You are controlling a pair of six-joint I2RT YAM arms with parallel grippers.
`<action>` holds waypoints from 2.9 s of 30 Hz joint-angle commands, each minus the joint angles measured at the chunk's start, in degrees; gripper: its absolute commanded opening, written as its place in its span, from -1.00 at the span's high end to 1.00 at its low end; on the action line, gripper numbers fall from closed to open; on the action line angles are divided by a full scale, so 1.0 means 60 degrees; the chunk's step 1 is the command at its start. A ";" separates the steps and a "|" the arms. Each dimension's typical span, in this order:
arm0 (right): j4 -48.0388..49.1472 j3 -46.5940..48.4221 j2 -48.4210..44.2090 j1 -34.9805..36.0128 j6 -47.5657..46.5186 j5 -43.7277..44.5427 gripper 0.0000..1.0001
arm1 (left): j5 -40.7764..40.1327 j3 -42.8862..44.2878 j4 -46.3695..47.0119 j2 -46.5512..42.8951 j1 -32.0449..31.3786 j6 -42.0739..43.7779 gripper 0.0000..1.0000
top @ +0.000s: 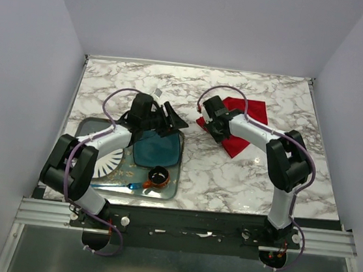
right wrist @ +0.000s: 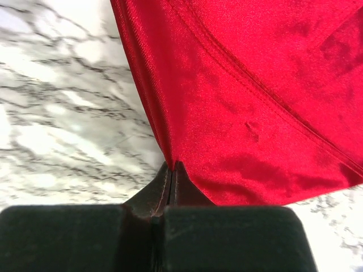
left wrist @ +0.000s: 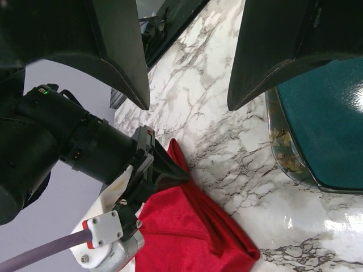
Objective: Fold the napkin, place the utensils inside, and roll it up
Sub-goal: Roll the napkin with the utensil
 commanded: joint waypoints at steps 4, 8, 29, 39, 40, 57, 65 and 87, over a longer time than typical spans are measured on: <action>-0.0313 0.0115 -0.0102 0.0003 0.0420 -0.1640 0.99 | 0.0151 0.0667 0.0184 0.0802 -0.0350 -0.0368 -0.33; -0.0328 0.0188 0.0031 -0.0172 0.0362 -0.2066 0.99 | -0.0053 0.1313 -0.0357 0.1695 -0.0775 -0.0763 -0.36; -0.0065 -0.0016 0.0016 -0.0759 0.0493 -0.3428 0.99 | -0.1768 0.3320 -0.1865 0.3863 -0.1229 -0.2317 -0.32; 0.0053 0.0042 0.0075 -0.0861 0.0610 -0.3604 0.99 | -0.2426 0.3760 -0.1896 0.4524 -0.1493 -0.2639 -0.28; 0.0067 0.0028 0.0075 -0.0847 0.0611 -0.3604 0.99 | -0.2470 0.3847 -0.1896 0.4612 -0.1566 -0.2654 -0.27; 0.0199 -0.0075 0.0075 -0.0993 0.0449 -0.3648 0.99 | -0.3144 0.2545 -0.0110 0.3939 -0.1962 -0.2785 -0.17; 0.0214 -0.0134 0.0075 -0.0993 0.0449 -0.3662 0.99 | -0.2778 0.3028 0.0257 0.4451 -0.2050 -0.2830 -0.39; 0.0595 -0.0675 -0.0276 -0.0993 0.0274 -0.3047 0.84 | -0.2778 0.3292 0.0462 0.5521 -0.1655 -0.2772 0.43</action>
